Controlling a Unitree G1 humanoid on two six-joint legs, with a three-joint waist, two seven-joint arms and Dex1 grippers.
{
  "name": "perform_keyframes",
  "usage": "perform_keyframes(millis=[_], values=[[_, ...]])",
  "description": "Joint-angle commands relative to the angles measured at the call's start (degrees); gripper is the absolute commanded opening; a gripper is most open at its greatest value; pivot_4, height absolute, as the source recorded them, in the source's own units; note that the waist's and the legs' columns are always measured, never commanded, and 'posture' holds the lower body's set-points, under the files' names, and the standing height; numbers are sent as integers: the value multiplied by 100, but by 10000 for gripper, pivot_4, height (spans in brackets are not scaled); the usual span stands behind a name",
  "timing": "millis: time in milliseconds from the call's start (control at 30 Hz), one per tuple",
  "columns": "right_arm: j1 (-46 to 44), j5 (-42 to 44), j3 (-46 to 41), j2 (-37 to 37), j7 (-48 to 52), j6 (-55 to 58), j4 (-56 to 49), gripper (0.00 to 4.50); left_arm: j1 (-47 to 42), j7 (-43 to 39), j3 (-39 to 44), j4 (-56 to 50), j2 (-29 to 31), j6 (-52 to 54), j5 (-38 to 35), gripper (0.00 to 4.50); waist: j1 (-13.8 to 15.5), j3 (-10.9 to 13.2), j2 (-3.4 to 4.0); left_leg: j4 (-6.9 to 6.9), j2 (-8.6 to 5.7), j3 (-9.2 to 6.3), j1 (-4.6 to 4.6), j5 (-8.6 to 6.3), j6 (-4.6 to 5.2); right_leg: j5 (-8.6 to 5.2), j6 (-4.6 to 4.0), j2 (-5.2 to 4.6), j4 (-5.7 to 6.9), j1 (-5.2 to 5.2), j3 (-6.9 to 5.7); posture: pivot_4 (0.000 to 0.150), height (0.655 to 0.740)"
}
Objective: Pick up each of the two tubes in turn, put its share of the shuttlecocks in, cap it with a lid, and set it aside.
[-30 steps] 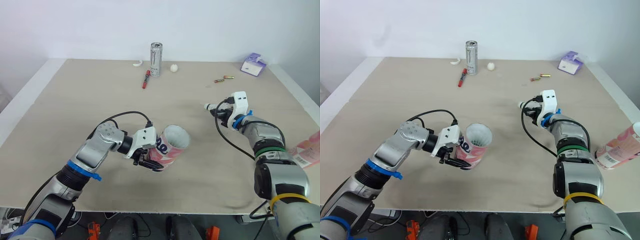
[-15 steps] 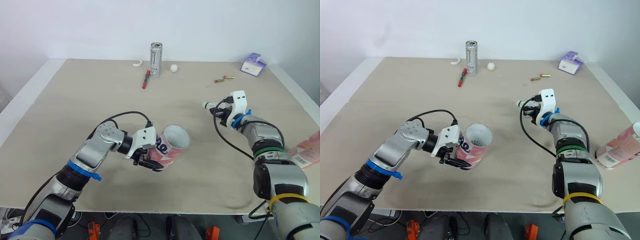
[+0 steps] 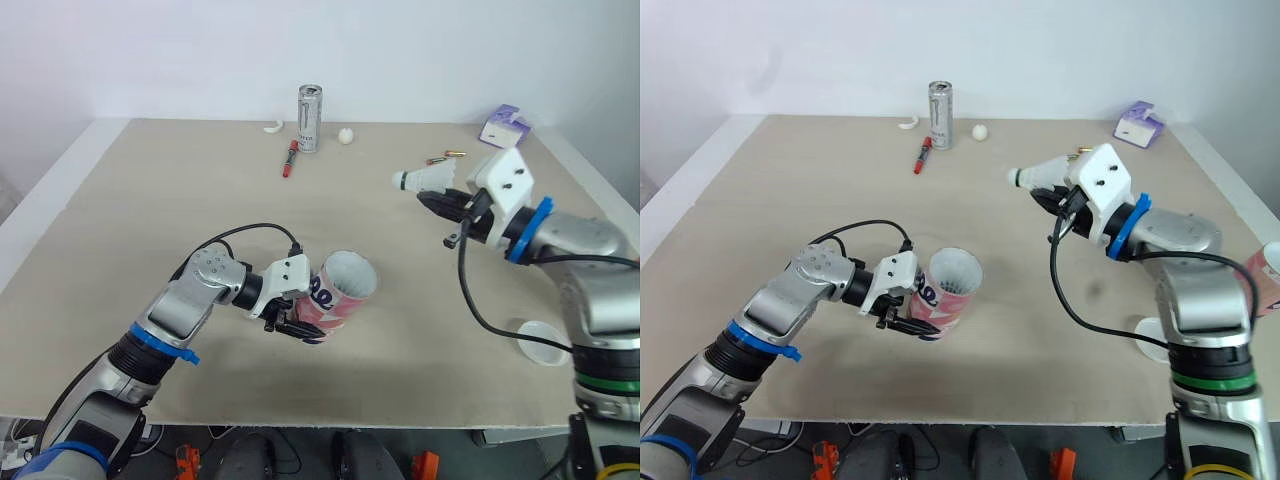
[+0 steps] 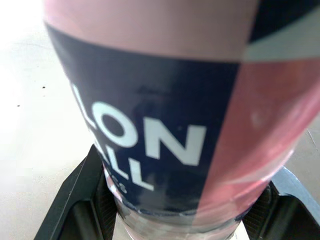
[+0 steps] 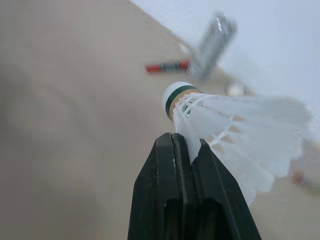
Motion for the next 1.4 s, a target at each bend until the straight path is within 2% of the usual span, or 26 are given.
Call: perform_keyframes(millis=[33,200,467,667,1067,1400], values=[[-23,390,-23,-501,435,207,-1201,564,108,-115,-280,105,20,106,44,26639,10,1,2,0,1,-1,0,0,0,-2,1,1,0,1,-1,1500,7400],[-96,555,87,-1474,1334,-179,-2034,564,35,-143,-319,210,-16,64,58,26639,28,0,1,-1,0,-9,-2,-2,1,-13,3,-1,-1,2,-9,1500,7400],[-290,412,228,-2191,2207,-1186,-2062,564,-65,-163,-357,334,-35,24,52,26639,35,1,-2,7,-1,-2,0,-2,1,-29,-10,-7,-4,4,-9,1500,7400],[-524,-93,717,-2147,2366,-1905,-1756,564,-135,-203,-337,275,2,121,5,26639,35,1,-2,8,-1,3,0,-2,1,-28,-10,-10,-4,2,-7,1500,7400],[-353,-638,896,-2116,2567,-2874,-1359,564,-425,-323,-458,255,144,234,100,26639,33,2,-3,4,2,2,-1,-4,1,-29,-19,-2,-1,-3,-8,1500,7400],[-793,-673,1355,-1798,2736,-2872,-1315,564,-604,-391,-580,392,176,172,242,26639,26,2,-3,8,7,5,2,-1,-2,-28,-18,3,2,-3,-6,1500,7400]])
